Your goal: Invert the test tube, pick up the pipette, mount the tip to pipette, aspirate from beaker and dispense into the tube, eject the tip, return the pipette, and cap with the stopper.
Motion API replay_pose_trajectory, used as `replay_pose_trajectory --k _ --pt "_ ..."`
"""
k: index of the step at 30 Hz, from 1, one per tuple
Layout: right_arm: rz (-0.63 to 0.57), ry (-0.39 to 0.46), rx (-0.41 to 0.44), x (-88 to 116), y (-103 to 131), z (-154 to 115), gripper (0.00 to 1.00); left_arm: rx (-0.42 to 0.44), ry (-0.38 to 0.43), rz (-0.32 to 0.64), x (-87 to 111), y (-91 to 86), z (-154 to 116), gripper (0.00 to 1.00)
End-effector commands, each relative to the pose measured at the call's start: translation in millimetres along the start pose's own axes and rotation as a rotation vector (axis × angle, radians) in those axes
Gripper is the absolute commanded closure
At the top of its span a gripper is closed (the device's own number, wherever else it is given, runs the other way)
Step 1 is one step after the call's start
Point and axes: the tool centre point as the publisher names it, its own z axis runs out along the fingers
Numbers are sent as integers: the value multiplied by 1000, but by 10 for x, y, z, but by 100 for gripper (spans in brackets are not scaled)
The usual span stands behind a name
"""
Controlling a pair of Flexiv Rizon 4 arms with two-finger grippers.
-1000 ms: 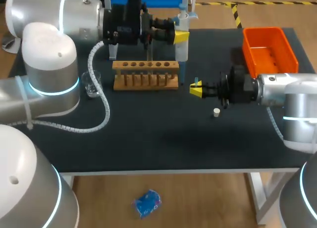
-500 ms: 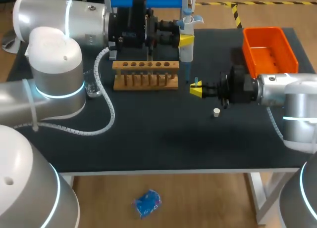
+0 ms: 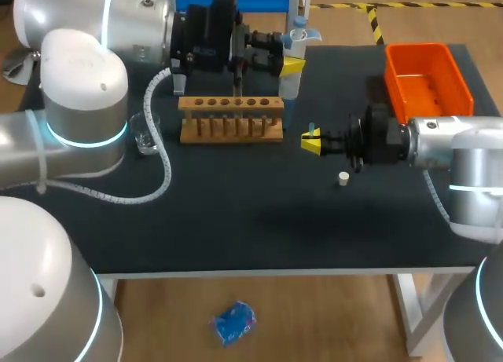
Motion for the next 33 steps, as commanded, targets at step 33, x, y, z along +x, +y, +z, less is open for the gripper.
replay_pose_trajectory --k 33 --pt "-167 12 44 17 -27 423 100 8 -14 -15 -56 -38 -32 100"
